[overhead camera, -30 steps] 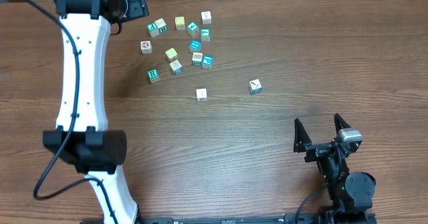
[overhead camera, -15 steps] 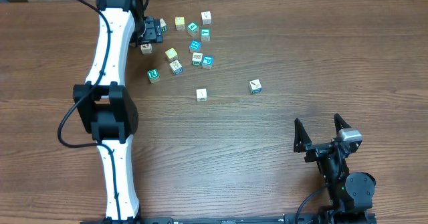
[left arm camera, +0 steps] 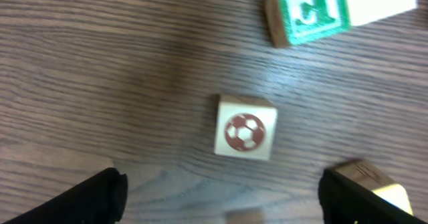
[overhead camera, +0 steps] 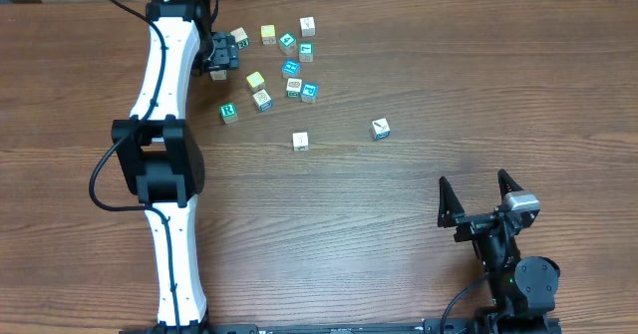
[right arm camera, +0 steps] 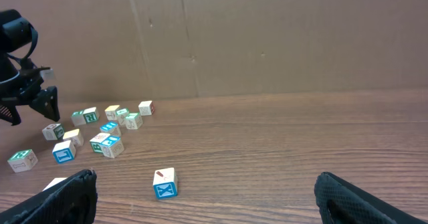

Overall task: Form a horizontal line
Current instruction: 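Move the left gripper back over the soccer-ball block in the cluster, then grasp the soccer-ball block with the left gripper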

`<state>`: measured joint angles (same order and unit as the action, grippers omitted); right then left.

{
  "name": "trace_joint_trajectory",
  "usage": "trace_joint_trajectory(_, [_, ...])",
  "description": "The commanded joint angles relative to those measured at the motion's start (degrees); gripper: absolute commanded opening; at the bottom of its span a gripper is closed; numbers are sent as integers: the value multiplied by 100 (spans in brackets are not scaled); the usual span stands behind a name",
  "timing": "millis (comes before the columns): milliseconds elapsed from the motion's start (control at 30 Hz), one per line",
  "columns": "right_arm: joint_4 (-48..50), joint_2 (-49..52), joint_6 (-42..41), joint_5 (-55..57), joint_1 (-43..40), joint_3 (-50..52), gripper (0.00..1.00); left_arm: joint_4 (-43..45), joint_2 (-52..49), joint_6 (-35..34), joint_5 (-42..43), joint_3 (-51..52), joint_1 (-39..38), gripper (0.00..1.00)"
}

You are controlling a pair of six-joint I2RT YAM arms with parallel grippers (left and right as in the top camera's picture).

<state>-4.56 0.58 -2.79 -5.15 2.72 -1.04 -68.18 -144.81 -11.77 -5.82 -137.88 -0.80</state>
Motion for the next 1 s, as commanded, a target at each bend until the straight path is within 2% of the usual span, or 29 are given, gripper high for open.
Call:
trace_joint_trajectory(0, [17, -42, -15, -9, -17, 59, 100, 28, -393, 184, -52, 17, 92, 79])
trace_joint_trajectory(67, [17, -42, -15, -9, -17, 59, 100, 101, -470, 356, 9, 17, 87, 70])
trace_joint_trajectory(300, [17, -42, -15, -9, -17, 59, 100, 330, -492, 409, 107, 15, 87, 60])
trace_joint_trajectory(433, [17, -42, -17, -9, -17, 59, 100, 400, -492, 407, 142, 15, 87, 34])
trace_joint_trajectory(567, [17, -42, -15, -9, -17, 59, 100, 376, -492, 407, 146, 15, 76, 17])
trace_joint_trajectory(667, [17, -42, -15, -9, -17, 59, 100, 358, -492, 407, 328, 15, 79, 18])
trace_joint_trajectory(733, [17, -42, -15, -9, -17, 59, 100, 350, -492, 407, 356, 15, 79, 25])
trace_joint_trajectory(767, [17, -42, -15, -9, -17, 59, 100, 358, -492, 409, 356, 15, 79, 34])
trace_joint_trajectory(800, [17, -42, -15, -9, -17, 59, 100, 387, -492, 409, 352, 15, 79, 38])
trace_joint_trajectory(900, [17, -42, -15, -11, -17, 59, 100, 605, -492, 413, 348, 15, 79, 48])
trace_joint_trajectory(967, [17, -42, -15, -9, -17, 59, 100, 675, -492, 413, 326, 15, 79, 50])
